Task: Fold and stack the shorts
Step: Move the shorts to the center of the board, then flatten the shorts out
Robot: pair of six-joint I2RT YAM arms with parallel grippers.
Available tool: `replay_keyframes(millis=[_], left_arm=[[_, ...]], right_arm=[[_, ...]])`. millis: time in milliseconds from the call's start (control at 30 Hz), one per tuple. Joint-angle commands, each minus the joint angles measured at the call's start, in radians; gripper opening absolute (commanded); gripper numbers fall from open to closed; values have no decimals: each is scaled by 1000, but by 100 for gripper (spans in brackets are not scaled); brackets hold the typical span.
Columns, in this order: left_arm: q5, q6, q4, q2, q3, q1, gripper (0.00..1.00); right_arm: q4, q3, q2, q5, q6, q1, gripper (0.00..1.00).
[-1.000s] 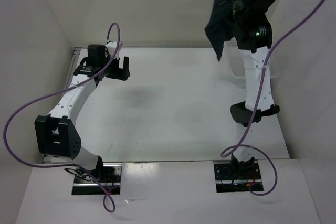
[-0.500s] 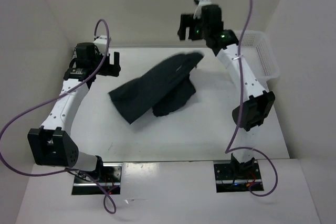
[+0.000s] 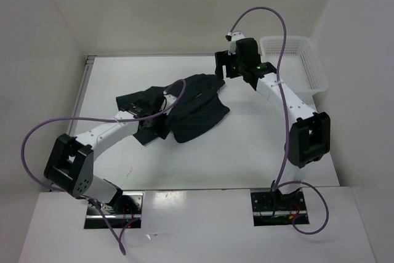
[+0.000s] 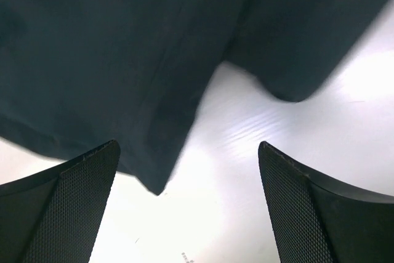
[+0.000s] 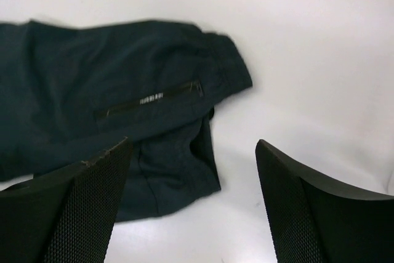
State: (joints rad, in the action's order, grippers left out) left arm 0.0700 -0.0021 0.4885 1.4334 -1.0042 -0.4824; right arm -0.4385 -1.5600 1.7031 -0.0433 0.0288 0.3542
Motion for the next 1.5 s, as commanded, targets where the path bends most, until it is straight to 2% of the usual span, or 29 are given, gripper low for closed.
replay_keyframes(millis=[0, 100, 200, 300, 367, 433, 467, 567, 700, 733, 767, 800, 833, 900, 933, 967, 1000, 1033, 1100, 1133, 1200, 1267, 1333, 1400, 1433, 1467], left_arm=[[172, 2, -71, 35, 58, 25, 100], [157, 2, -73, 48, 93, 34, 100], [201, 2, -113, 73, 136, 34, 100], [215, 2, -122, 82, 168, 44, 100], [224, 2, -111, 91, 168, 44, 95], [225, 2, -111, 100, 194, 54, 89], [234, 2, -111, 101, 194, 65, 82], [234, 2, -111, 113, 203, 96, 73], [234, 2, -111, 133, 203, 108, 43], [234, 2, -111, 133, 203, 108, 33], [234, 2, -111, 143, 203, 108, 29], [234, 2, -111, 144, 203, 108, 24], [234, 2, -111, 144, 191, 108, 16], [254, 2, -125, 153, 182, 108, 8], [254, 2, -125, 153, 173, 108, 5], [264, 2, -136, 153, 173, 108, 1], [264, 2, -136, 153, 159, 108, 0], [264, 2, -136, 153, 142, 108, 0], [275, 2, -136, 153, 122, 108, 0], [293, 2, -136, 153, 112, 119, 0], [345, 2, -201, 144, 78, 137, 0], [418, 2, -292, 157, 11, 220, 0], [427, 2, -292, 215, -225, 336, 0], [427, 2, -265, 260, -415, 402, 0], [416, 2, -255, 295, -586, 442, 0], [416, 2, -255, 309, -664, 455, 0]], right_arm=[[165, -14, 75, -6, 26, -14, 85], [190, -66, 174, -6, 104, -37, 82], [190, -136, 294, -6, 193, -57, 77], [178, -210, 404, -18, 267, -78, 77], [150, -253, 464, 12, 302, -78, 77], [132, -253, 486, 13, 330, -78, 77], [123, -253, 495, 13, 344, -78, 77], [123, -232, 516, -15, 391, -87, 77], [123, -232, 570, -69, 428, -87, 76], [133, -242, 579, -79, 439, -87, 72], [133, -253, 590, -79, 439, -87, 68], [133, -253, 608, -79, 451, -87, 56], [133, -253, 609, -79, 451, -87, 50], [133, -253, 622, -89, 479, -87, 43], [133, -253, 635, -89, 493, -87, 32], [133, -253, 645, -89, 493, -87, 27], [133, -253, 645, -80, 493, -87, 23], [133, -267, 656, -52, 493, -87, 13], [133, -296, 665, -14, 482, -87, 2], [133, -329, 665, 26, 459, -87, 0], [121, -411, 665, 48, 430, -87, 0], [121, -490, 665, 48, 398, -87, 0], [112, -645, 656, 48, 373, -87, 0], [122, -816, 647, 60, 317, -75, 0], [123, -874, 635, 69, 297, -61, 0], [123, -929, 624, 69, 261, -49, 0]])
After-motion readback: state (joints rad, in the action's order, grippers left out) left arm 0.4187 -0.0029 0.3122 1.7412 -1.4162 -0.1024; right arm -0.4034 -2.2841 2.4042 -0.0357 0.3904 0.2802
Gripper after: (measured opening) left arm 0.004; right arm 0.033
